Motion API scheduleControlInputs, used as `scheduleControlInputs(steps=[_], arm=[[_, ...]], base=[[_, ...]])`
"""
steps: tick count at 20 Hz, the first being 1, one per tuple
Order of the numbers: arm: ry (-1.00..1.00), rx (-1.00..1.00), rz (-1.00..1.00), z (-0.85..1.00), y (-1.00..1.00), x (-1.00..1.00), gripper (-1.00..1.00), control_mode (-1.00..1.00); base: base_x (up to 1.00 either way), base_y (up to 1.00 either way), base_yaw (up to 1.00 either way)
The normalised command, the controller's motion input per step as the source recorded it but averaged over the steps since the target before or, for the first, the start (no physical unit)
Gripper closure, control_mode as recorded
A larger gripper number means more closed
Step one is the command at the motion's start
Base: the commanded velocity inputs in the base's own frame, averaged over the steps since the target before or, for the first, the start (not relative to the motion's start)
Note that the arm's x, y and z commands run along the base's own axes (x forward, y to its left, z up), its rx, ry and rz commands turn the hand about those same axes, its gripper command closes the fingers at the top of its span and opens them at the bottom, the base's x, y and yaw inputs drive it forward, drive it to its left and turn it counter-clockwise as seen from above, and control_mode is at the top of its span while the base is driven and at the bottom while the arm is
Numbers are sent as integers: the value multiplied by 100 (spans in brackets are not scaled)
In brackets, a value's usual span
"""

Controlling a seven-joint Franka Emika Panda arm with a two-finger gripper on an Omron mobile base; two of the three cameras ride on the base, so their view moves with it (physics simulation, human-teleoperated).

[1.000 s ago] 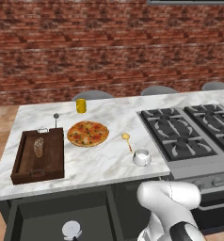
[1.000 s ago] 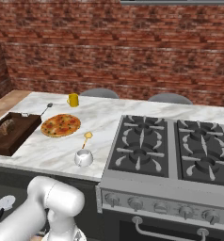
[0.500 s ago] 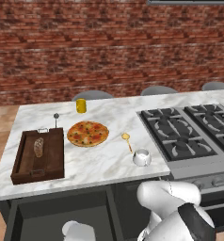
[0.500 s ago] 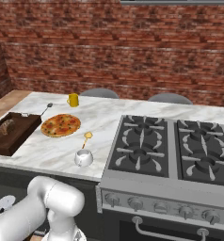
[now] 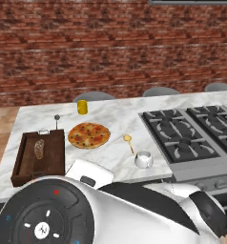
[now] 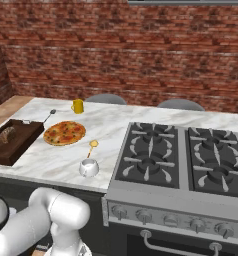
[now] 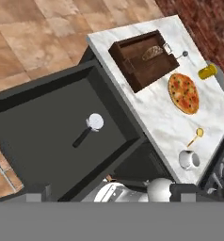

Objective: Take the pizza cutter from the drawer on the left and place it on the dining counter for cutting.

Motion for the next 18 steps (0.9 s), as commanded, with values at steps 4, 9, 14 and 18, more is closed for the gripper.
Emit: scheduleControlInputs(steps=[4, 9, 14, 18], arm=[[21, 14, -7, 15, -17, 39, -100, -100], [18, 12, -6, 3, -14, 27, -100, -100], [12, 7, -7, 0, -2, 16, -100, -100], [7, 8, -8, 0, -12, 16, -100, -100]], base=[[0, 0, 0], [0, 0, 0], [0, 0, 0], [0, 0, 0]])
